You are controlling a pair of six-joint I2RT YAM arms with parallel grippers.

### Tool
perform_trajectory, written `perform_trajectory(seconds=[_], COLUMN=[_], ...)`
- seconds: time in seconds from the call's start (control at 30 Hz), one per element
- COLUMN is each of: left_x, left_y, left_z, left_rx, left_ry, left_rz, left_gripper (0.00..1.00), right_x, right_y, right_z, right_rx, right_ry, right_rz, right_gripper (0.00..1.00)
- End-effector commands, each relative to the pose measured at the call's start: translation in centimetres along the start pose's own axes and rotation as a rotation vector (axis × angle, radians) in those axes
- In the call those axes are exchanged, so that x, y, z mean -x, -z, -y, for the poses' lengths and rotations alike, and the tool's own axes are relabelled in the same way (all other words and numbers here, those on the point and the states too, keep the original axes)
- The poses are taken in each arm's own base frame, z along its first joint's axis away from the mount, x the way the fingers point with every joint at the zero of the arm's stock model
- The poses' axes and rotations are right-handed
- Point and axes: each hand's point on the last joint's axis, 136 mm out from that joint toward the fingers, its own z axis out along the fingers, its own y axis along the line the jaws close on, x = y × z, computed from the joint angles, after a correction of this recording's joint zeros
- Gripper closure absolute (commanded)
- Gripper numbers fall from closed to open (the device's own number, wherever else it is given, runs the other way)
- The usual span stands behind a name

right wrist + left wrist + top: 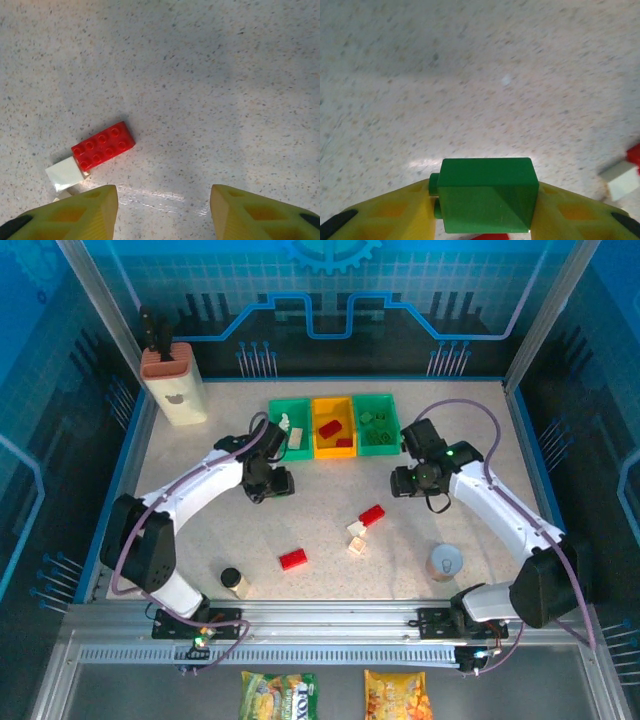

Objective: Sort the legos into containers by color
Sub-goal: Pick up the lego from the bottom-left of the table, then place the lego in the container.

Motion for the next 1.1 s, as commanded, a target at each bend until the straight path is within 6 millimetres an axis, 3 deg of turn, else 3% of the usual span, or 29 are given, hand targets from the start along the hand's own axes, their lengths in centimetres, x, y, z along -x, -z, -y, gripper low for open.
perform_trajectory(seconds=[0.0,0.33,0.7,1.07], left_x=[2.0,7.8,13.2,18.3], left_y=[0.3,0.6,0.2,-3.2], left_z=[3.4,11.6,21.2,26.1], left_rx=[-0.11,-0.287,-0.554,-0.711], left_ry=[-0.059,-0.119,-0.129,-0.095], left_rz=[0.016,0.12,0.263,0.396], left_gripper=[0.53,0.54,0.56,0.55], right_x=[0.1,0.1,0.0,-0.5], right_y=[0.2,0.7,1.9,2.7], right_z=[2.0,5.3,6.4,6.7], right_rx=[-0.03,-0.063,-0.061,-0.065], right_ry=[-0.07,-0.136,-0.153,-0.162], right_rz=[0.012,0.025,0.041,0.056], right_gripper=[0.47,0.47,0.47,0.47])
